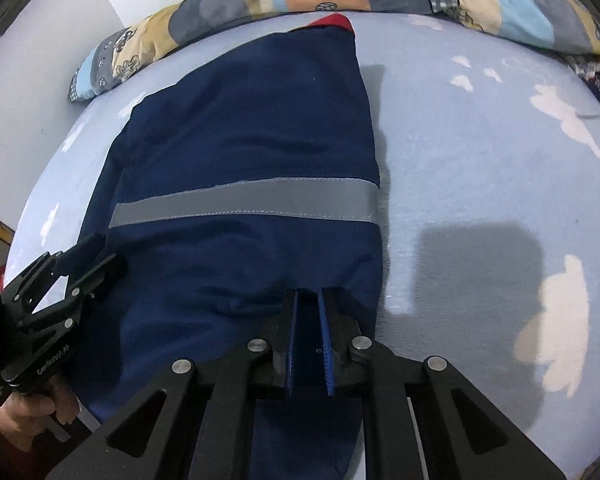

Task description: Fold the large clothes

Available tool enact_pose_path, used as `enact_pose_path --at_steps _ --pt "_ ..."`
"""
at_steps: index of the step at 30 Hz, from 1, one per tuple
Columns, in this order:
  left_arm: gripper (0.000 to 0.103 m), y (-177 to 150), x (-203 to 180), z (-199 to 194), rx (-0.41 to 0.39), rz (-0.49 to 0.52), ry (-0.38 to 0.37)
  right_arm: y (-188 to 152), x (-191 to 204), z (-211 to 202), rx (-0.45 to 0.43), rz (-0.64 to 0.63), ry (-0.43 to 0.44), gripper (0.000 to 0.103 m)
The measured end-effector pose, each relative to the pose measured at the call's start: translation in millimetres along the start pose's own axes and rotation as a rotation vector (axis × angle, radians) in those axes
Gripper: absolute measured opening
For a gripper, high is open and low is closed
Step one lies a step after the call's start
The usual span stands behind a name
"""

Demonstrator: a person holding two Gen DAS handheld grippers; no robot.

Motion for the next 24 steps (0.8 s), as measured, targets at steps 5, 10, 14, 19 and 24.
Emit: enact_pose_path --at_steps 5,10,14,19,24 --pt "0.05 -18 -1 -34 -0.067 -0.073 0.0 -33 12 -51 -0.115 0.01 0.015 0.016" --pt "0.05 -41 -13 -46 -0.077 -0.083 0.059 -76 31 -65 -0.134 -0.016 -0.021 0.016" --pt "0.052 -53 -18 -37 -0.073 -0.062 0.105 -83 35 -55 -0.112 -0.036 -0.071 0.017" --pt "0.056 -58 -22 -31 -0.087 -0.01 0.124 -83 22 -37 -0.06 0.033 -0.009 0.016" --pt "0.066 -62 -17 -29 -0.09 -0.028 0.122 -85 27 -34 -0.066 0.005 -0.033 0.016"
Point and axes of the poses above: each gripper's, at about its wrist camera, not at the fingertips, and z roughly the way its jaws point, x to its left, y to its top, the point moved 1 cm from there along z, roughly the way its jaws point, and after that the axes turned 1 degree about x, right-handed, at the moved point
